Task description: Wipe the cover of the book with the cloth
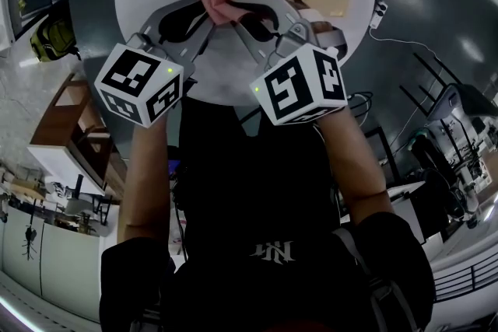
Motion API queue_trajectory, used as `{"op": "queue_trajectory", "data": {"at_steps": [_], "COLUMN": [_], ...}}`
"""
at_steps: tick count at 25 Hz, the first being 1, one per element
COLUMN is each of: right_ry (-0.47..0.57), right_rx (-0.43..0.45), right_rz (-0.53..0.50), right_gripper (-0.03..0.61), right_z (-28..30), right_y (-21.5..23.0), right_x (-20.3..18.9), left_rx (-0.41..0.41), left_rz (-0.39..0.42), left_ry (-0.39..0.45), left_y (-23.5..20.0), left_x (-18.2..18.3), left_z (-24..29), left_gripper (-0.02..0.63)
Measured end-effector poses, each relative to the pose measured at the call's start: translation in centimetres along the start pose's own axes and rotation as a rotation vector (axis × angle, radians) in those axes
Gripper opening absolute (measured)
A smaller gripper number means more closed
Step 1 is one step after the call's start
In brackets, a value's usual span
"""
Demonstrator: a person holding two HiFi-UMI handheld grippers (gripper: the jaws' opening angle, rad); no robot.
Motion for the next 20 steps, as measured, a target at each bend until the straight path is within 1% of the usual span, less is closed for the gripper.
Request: {"op": "queue_trajectory", "data": {"at_steps": [5, 12, 20], "right_ry": [0.002, -0.004, -0.03], "right_rx": [-0.009, -0.044, -0.068], "right_rz": [0.019, 0.047, 0.034], "right_gripper": [0.011, 0.012, 0.011], "right_z": [-0.9, -3.5, -6.1], "right_y": [0.8, 2.8, 4.6], "right_x": [-1.0, -3.7, -6.3], "left_rx": [0.01, 0.051, 0.099], "left_rz": [0.002, 0.012, 0.026], "left_ry": [-0.009, -0.018, -0.04], "left_y": [0.0, 0.4, 0.8], "left_x": [0.1, 0.5, 0.4], "left_z": [0.1, 0.4, 0.1], "left_gripper": [0.063, 0.061, 0.06]}}
Point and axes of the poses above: the fingertips, and each gripper's own axes: z forward along the fingers, y to its right, x out of its top, the point moved 6 cm from there along -z, backward along the fingers, and after that the axes turned 13 degrees about z, right-handed, at the moved point
